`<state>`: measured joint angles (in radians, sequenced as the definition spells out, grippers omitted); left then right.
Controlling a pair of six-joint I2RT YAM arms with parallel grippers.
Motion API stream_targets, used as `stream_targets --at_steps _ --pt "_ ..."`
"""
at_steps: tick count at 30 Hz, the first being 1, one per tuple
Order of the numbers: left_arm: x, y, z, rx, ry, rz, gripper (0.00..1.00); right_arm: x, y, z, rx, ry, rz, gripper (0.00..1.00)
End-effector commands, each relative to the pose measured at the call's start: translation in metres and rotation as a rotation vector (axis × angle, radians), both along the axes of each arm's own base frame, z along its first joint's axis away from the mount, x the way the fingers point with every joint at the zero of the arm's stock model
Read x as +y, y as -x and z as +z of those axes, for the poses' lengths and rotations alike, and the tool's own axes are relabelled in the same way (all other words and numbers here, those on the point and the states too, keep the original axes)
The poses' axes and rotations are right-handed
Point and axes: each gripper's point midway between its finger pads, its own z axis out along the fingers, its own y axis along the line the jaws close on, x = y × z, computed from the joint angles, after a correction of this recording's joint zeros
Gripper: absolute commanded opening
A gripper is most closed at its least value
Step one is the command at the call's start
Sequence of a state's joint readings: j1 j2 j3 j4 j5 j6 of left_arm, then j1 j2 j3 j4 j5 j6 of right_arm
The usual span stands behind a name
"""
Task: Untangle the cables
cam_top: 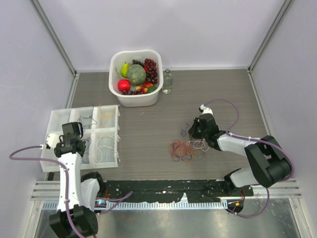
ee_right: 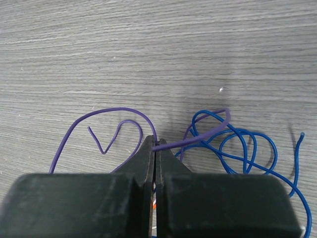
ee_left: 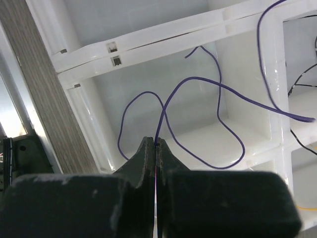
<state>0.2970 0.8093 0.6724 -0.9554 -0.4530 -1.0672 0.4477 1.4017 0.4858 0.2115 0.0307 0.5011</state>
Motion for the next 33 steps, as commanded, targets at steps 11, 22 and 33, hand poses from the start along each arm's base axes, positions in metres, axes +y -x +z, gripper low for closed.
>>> stream_targets --at_steps 11,22,33 --pt "-0.014 0.021 0.016 -0.079 0.074 0.114 0.00 0.005 -0.010 0.008 -0.033 -0.032 -0.002 0.01" --pt "0.020 -0.033 0.013 0.063 -0.029 0.003 0.25 0.003 -0.009 0.006 -0.031 -0.021 -0.005 0.01" --pt "-0.001 -0.049 0.092 -0.258 -0.080 -0.184 0.79 0.015 -0.006 0.006 -0.026 -0.047 0.069 0.01"
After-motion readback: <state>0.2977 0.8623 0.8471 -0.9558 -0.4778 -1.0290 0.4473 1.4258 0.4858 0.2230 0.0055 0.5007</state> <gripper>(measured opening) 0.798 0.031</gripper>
